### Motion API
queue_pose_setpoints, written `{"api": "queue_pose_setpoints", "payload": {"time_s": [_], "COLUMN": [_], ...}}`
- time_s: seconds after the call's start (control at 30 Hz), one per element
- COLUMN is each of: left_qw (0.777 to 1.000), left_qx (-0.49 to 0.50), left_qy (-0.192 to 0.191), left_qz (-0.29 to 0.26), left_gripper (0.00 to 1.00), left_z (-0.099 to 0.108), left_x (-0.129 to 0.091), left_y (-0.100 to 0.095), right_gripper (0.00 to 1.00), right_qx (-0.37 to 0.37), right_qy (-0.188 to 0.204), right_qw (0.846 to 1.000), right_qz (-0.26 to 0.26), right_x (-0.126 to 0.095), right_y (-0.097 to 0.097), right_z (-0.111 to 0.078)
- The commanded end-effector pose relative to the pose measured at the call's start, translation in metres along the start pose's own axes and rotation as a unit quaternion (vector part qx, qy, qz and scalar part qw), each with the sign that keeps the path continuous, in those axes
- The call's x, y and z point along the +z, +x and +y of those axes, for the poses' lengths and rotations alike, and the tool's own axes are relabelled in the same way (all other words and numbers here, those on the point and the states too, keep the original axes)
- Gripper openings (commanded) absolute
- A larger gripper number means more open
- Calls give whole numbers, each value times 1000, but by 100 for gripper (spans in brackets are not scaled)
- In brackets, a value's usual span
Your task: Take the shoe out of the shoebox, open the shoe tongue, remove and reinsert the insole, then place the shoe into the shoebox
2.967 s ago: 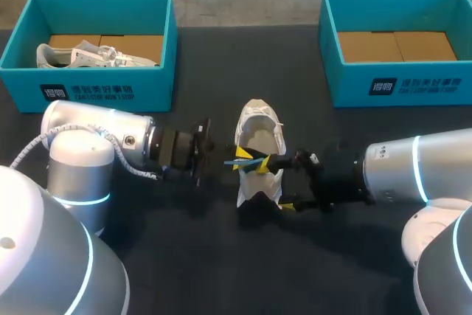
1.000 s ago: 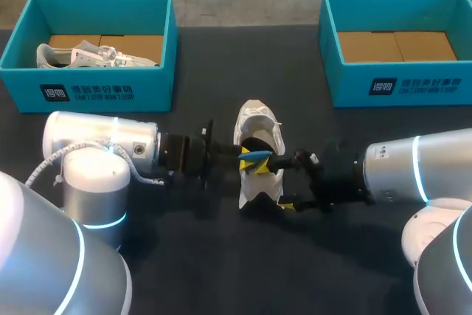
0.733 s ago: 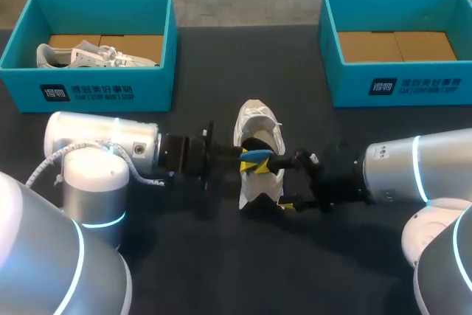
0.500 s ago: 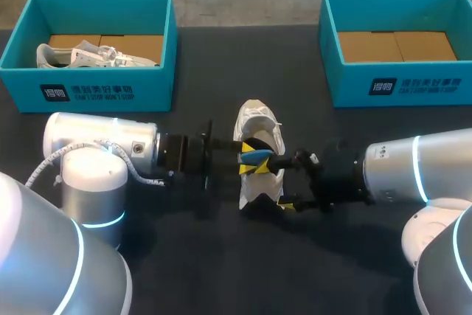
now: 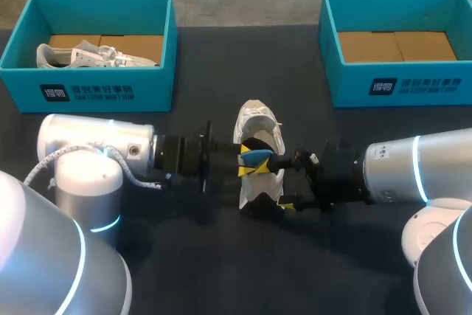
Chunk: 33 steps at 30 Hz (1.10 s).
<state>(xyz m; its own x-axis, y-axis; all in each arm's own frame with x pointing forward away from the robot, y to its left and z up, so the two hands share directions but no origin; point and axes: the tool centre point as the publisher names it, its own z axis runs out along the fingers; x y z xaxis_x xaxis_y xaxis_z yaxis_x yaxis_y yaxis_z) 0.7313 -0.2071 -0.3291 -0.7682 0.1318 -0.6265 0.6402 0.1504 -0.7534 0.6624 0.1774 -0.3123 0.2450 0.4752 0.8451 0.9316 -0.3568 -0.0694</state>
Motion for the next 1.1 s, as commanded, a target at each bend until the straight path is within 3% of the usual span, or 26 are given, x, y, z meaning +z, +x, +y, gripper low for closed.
{"api": "queue_pose_setpoints", "payload": {"time_s": [0.03,0.07,0.1,0.47,1.1], "left_qw": [1000,1000,1000,999,998], "left_qx": [4,5,10,33,53], "left_qy": [-6,-6,-7,-10,-24], "left_qz": [3,3,5,8,5], "left_gripper": [14,2,0,0,0], "left_z": [-4,-3,-3,8,26], "left_x": [-1,-1,0,4,13], "left_y": [1,1,2,7,-3], "right_gripper": [100,100,100,100,100], "right_qx": [0,0,0,0,0], "right_qy": [-3,-3,-3,-3,-3], "right_qw": [1000,1000,1000,1000,1000], "right_qz": [-4,-4,-4,-4,-4], "right_x": [2,2,2,2,2], "right_y": [2,2,2,2,2], "right_z": [-2,-2,-2,-2,-2]}}
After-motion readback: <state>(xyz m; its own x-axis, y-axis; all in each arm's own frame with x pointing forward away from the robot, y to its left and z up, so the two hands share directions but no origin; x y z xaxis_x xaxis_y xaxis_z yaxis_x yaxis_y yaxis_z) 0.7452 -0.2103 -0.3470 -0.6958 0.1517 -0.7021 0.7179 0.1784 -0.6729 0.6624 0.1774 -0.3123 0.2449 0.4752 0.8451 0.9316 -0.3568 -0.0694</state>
